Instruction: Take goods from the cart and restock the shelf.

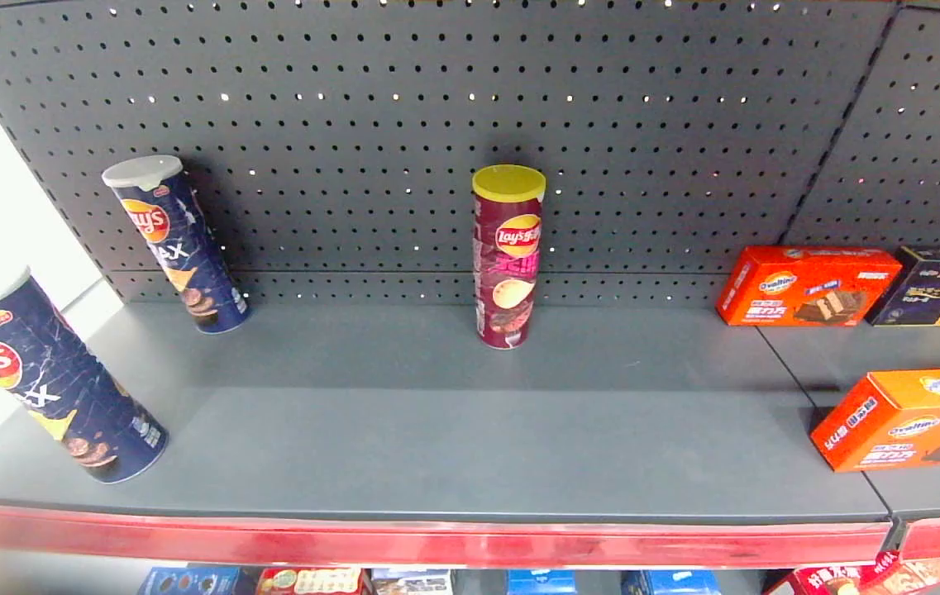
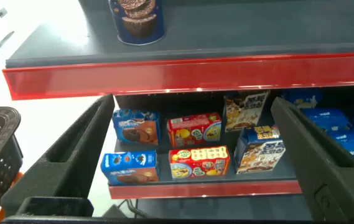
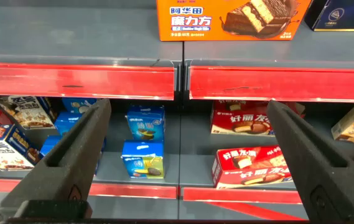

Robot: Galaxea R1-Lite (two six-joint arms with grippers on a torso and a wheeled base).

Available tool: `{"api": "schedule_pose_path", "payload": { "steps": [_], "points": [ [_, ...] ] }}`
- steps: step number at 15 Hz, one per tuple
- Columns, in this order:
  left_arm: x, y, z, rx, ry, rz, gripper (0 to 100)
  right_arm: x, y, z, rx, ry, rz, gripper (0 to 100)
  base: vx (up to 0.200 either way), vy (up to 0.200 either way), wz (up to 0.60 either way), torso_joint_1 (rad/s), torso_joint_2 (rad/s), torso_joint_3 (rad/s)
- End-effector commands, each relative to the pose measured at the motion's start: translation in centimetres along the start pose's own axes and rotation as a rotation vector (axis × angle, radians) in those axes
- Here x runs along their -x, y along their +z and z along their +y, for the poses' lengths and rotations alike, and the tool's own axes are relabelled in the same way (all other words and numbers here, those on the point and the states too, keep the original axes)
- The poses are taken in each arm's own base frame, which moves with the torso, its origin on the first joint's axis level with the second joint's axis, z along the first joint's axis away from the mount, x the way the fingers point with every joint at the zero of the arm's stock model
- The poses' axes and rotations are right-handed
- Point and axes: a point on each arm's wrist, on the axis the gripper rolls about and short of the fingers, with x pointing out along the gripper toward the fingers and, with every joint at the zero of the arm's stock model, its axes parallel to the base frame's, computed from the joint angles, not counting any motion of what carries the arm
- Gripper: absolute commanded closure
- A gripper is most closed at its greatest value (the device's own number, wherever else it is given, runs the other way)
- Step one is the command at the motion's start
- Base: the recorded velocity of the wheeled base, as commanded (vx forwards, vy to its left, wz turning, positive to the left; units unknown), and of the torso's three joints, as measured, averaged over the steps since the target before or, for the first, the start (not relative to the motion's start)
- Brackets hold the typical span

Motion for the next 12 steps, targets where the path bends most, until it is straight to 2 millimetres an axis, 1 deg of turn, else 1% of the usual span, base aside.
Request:
{"api": "schedule_pose_path", "payload": {
  "steps": [1, 4, 12],
  "points": [
    [0.00, 0.00, 0.00, 0.000, 0.000, 0.000, 0, 0.00, 0.00, 0.00, 0.000, 0.001, 0.001, 0, 0.000, 0.000, 0.00, 0.000, 0.00, 0.000],
    [0.00, 0.00, 0.00, 0.000, 0.000, 0.000, 0, 0.00, 0.00, 0.00, 0.000, 0.001, 0.001, 0, 0.000, 0.000, 0.00, 0.000, 0.00, 0.000],
    [0.00, 0.00, 0.00, 0.000, 0.000, 0.000, 0, 0.00, 0.00, 0.00, 0.002, 0.001, 0.001, 0, 0.000, 0.000, 0.60, 0.002, 0.01, 0.001]
  ]
}}
